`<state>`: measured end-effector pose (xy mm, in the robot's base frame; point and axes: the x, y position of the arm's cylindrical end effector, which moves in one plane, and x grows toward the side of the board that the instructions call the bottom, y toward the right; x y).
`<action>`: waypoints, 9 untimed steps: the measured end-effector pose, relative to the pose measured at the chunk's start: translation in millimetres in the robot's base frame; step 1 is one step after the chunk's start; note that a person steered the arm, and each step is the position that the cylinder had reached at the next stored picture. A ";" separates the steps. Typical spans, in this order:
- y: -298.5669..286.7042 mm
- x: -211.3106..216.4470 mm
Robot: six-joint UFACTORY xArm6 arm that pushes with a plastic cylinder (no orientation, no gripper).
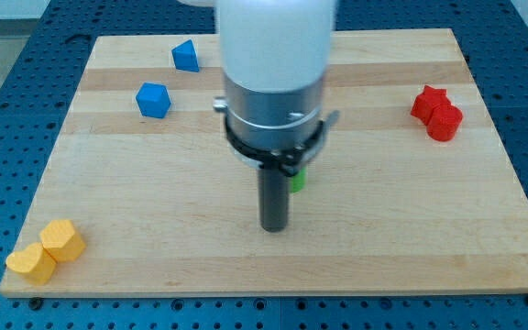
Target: Nudge the green circle right a bit
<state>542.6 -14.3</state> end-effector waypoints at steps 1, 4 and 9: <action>-1.1 -10.3; -2.9 -38.8; -1.5 -68.4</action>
